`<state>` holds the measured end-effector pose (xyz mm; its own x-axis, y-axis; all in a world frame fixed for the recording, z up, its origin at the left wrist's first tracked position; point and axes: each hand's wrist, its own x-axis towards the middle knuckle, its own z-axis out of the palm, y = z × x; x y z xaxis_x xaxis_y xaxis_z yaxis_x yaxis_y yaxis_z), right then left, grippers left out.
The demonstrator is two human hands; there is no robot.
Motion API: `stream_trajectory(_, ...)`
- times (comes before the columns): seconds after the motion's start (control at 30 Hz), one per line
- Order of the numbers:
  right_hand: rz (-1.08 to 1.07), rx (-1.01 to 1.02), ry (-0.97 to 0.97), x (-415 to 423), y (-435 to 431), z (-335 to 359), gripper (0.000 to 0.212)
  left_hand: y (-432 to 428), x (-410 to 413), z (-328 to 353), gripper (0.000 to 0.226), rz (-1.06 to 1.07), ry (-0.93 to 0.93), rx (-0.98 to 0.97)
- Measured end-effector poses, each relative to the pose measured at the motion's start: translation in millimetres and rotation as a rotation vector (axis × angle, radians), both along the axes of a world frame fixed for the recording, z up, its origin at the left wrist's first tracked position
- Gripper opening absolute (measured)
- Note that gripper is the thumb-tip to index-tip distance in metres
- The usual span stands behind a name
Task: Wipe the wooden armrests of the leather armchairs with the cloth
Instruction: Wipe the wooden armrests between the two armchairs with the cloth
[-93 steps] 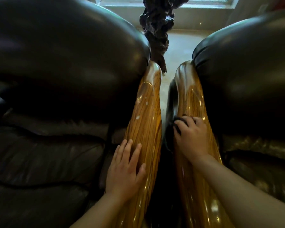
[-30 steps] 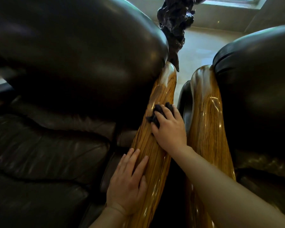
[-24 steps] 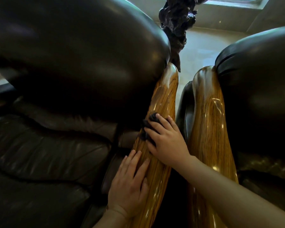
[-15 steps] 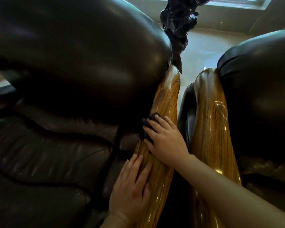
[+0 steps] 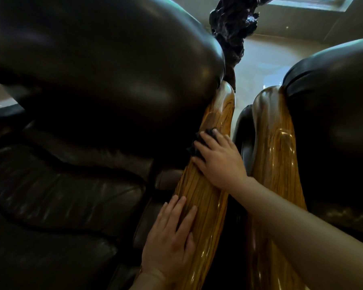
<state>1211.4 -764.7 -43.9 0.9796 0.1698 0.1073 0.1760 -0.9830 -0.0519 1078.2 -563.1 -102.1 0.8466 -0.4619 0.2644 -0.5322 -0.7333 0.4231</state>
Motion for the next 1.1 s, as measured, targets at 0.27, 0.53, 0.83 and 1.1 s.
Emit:
stream_trajectory(0.27, -0.054, -0.059, 0.182, 53.9, -12.6, 10.6, 0.074, -1.7, -1.0, 5.4, 0.061, -0.001, -0.004, -0.025)
stream_trajectory(0.53, -0.358, 0.137, 0.228, 96.5, -24.6, 13.4, 0.086, -1.7, -1.4, 10.0, 0.059, 0.029, 0.049, 0.055)
stream_trajectory(0.83, -0.064, 0.010, 0.109, 68.5, -15.7, 5.9, 0.068, -2.2, -0.4, 14.4, 0.060, 0.014, 0.034, 0.035)
stream_trajectory(1.1, -0.162, 0.093, -0.075, 119.5, -25.8, 3.7, 0.049, -1.4, 0.9, 10.8, 0.060, 0.017, 0.002, 0.062)
